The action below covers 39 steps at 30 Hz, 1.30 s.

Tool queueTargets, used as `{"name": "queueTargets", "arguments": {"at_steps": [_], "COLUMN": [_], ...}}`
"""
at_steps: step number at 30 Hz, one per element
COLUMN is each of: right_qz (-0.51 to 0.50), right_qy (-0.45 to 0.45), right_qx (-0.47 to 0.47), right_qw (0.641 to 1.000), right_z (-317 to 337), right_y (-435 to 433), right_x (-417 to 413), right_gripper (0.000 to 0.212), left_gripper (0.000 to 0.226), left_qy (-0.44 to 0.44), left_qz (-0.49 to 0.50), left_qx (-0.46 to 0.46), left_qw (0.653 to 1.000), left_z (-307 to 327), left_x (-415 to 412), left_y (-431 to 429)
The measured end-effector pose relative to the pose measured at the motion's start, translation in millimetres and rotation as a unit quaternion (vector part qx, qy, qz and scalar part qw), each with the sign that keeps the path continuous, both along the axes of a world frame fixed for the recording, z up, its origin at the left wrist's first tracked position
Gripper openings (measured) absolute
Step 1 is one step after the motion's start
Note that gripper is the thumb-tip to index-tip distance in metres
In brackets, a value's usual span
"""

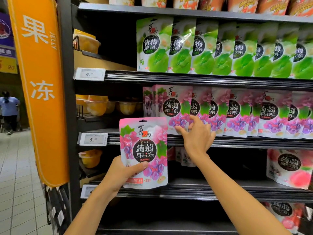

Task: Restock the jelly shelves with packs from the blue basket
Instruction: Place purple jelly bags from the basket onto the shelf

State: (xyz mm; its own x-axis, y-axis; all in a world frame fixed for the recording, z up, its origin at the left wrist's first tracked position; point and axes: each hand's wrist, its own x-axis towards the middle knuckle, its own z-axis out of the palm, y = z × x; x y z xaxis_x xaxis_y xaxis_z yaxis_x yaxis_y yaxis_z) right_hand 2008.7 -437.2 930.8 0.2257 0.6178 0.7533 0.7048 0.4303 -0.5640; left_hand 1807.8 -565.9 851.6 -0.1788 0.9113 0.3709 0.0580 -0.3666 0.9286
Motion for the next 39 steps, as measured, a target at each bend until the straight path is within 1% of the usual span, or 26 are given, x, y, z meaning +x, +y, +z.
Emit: {"name": "queueTargets", "arguments": {"at_steps": [4, 8, 11, 14, 15, 16, 18, 19, 20, 22, 23, 26, 27, 29, 31, 32, 35, 37, 39], "right_qz": [0.027, 0.023, 0.03, 0.036, 0.057, 0.101, 0.233, 0.294, 0.339, 0.392, 0.415, 0.485, 0.495, 0.499, 0.498, 0.492, 0.465, 0.45, 0.427], "right_qy": [0.017, -0.007, -0.014, -0.006, 0.006, 0.027, 0.069, 0.068, 0.051, 0.011, 0.007, 0.06, 0.076, 0.087, 0.111, 0.138, 0.226, 0.272, 0.283], "right_qx": [-0.008, -0.002, -0.004, 0.013, 0.025, 0.037, 0.042, 0.024, -0.006, -0.085, -0.13, -0.257, -0.282, -0.304, -0.297, -0.288, -0.261, -0.238, -0.211], "right_qw": [0.999, 1.0, 0.999, 0.999, 0.998, 0.994, 0.969, 0.953, 0.94, 0.916, 0.901, 0.834, 0.818, 0.807, 0.807, 0.81, 0.815, 0.816, 0.832], "right_z": [-0.6, -1.0, -3.7, -3.3, -3.3, -2.8, -1.4, -1.6, -2.9, -6.8, -7.5, -5.3, -3.7, -0.4, 2.6, 5.1, 17.7, 28.2, 37.4], "right_y": [-0.5, -3.1, -2.4, -5.6, -7.9, -12.2, -27.4, -36.5, -45.0, -58.1, -62.8, -68.7, -69.0, -67.6, -65.3, -63.5, -57.8, -53.6, -47.8], "right_x": [-0.7, -2.6, 4.1, 12.3, 14.5, 16.2, 19.0, 19.1, 18.3, 16.0, 15.4, 18.1, 19.8, 21.5, 20.0, 18.7, 15.8, 12.6, 6.9], "right_gripper": [0.058, 0.057, 0.05, 0.042, 0.039, 0.034, 0.022, 0.02, 0.023, 0.032, 0.033, 0.027, 0.03, 0.037, 0.039, 0.038, 0.033, 0.031, 0.03], "left_gripper": [0.065, 0.064, 0.061, 0.066, 0.067, 0.066, 0.064, 0.064, 0.064, 0.062, 0.061, 0.058, 0.059, 0.06, 0.059, 0.058, 0.043, 0.037, 0.047], "left_qy": [-0.019, -0.032, -0.036, -0.025, -0.023, -0.023, -0.021, -0.02, -0.019, -0.014, -0.012, -0.019, -0.02, -0.012, -0.02, -0.036, -0.107, -0.102, -0.052], "left_qz": [-0.002, -0.007, -0.009, -0.006, -0.005, -0.004, -0.001, 0.0, 0.001, 0.003, 0.006, 0.017, 0.023, 0.03, 0.036, 0.038, 0.037, 0.083, 0.162], "left_qx": [0.002, 0.007, 0.006, 0.002, 0.0, 0.0, 0.003, 0.005, 0.008, 0.016, 0.022, 0.037, 0.04, 0.046, 0.056, 0.058, 0.062, 0.074, 0.099], "left_qw": [1.0, 0.999, 0.999, 1.0, 1.0, 1.0, 1.0, 1.0, 1.0, 1.0, 1.0, 0.999, 0.999, 0.998, 0.998, 0.997, 0.992, 0.988, 0.98], "left_z": [1.7, 2.5, 1.4, 3.2, 4.2, 5.5, 9.2, 11.8, 14.8, 21.2, 24.2, 32.9, 35.4, 40.7, 46.6, 50.5, 62.7, 69.9, 72.2], "left_x": [6.5, 13.2, 14.3, 12.4, 11.6, 10.9, 10.8, 11.4, 12.5, 15.9, 17.5, 20.8, 21.3, 22.0, 23.7, 24.6, 27.8, 30.9, 32.9], "left_y": [3.3, 5.4, 5.7, 6.2, 6.6, 6.6, 7.1, 7.3, 7.4, 8.6, 9.4, 10.3, 10.7, 12.0, 13.8, 14.7, 14.8, 13.5, 12.5]}}
